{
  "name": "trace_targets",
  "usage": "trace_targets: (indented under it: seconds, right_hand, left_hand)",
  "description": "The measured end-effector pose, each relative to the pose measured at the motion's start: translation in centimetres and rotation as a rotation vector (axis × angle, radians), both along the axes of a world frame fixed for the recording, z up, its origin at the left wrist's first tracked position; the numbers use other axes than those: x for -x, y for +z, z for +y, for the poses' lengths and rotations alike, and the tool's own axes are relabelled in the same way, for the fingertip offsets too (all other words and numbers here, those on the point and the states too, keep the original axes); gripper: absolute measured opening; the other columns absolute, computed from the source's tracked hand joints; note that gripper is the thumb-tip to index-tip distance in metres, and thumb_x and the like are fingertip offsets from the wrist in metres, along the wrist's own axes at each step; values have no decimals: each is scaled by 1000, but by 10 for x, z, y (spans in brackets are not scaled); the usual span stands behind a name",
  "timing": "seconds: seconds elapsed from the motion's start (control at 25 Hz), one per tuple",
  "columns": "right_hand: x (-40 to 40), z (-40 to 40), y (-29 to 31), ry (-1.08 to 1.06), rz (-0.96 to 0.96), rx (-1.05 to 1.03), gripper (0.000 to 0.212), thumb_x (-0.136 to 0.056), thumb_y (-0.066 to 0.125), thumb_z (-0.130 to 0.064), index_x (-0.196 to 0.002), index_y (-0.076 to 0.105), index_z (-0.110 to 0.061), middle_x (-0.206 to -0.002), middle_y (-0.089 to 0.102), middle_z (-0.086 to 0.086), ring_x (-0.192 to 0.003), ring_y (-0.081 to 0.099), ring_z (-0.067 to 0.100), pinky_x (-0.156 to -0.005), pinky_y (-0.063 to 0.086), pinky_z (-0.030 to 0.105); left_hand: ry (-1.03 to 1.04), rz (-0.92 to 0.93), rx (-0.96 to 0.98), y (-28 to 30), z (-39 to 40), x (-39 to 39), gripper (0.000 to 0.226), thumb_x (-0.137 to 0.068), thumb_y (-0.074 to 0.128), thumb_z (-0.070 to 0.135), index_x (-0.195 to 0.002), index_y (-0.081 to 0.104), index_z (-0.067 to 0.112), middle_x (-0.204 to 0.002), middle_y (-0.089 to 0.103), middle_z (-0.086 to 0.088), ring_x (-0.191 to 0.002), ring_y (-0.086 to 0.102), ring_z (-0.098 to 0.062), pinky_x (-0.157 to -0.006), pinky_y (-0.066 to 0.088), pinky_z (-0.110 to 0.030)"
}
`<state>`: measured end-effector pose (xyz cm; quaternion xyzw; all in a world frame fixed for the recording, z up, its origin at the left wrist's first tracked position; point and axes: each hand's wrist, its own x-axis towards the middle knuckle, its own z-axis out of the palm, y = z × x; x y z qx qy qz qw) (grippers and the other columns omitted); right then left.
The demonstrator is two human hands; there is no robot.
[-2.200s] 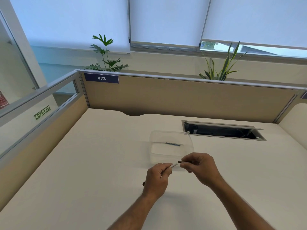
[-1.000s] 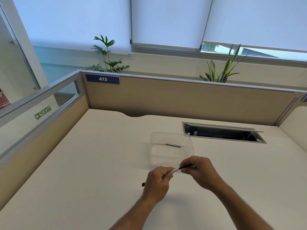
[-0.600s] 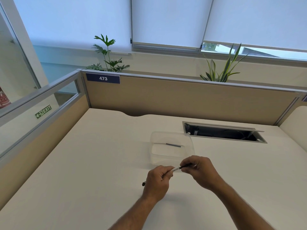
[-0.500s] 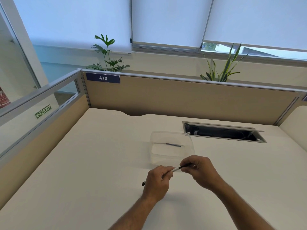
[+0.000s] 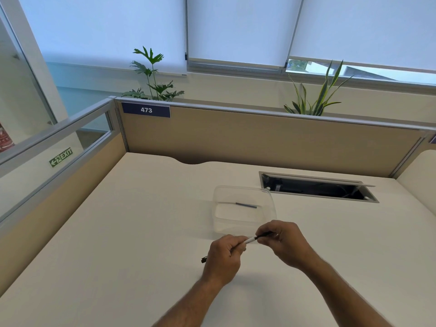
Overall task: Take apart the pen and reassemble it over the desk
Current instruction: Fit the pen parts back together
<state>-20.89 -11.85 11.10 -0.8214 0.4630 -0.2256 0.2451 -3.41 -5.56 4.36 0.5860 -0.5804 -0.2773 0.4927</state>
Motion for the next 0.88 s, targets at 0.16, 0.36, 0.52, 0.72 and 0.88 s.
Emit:
trace_targets:
  seconds: [0.16,0.36,0.52,0.72,0.88]
  right_hand:
    - [1,0,0,13,-7,-3,13,-81,79,-12,-87,77,-23,-77,73,-11,-73,66,7,-65,54,18]
    - [1,0,-1,15,3,7,11,-81,78,-13,-86,77,-23,-76,75,-7,-72,66,10,-65,55,24]
    - [1,-1,-2,36,19,8,10,-82,78,-14,-88,77,-22,-78,75,-8,-73,67,10,-67,57,26]
    - [1,-1,-2,35,31,25,9,-83,78,-17,-88,76,-24,-78,75,-9,-72,66,9,-66,57,23]
    - [1,-1,-2,41,36,35,9,-83,78,-18,-87,76,-25,-77,74,-11,-72,66,7,-64,55,18]
  left_hand:
    - [-4,-3,2,0,0,0,25,-89,62,12,-104,75,27,-83,73,5,-77,65,-7,-72,55,-31]
    - [-8,-4,11,0,0,-1,30,-88,63,11,-106,71,34,-81,73,7,-77,64,-8,-71,54,-29]
    - [-9,-8,21,1,0,-2,31,-88,63,11,-107,69,36,-82,73,8,-77,64,-7,-71,54,-29]
    - [-13,-24,17,0,-1,-2,25,-88,63,14,-104,74,29,-82,73,5,-76,64,-8,-71,54,-32]
    - [-15,-28,14,1,-2,-2,25,-88,62,15,-105,73,29,-82,73,5,-76,64,-7,-71,54,-31]
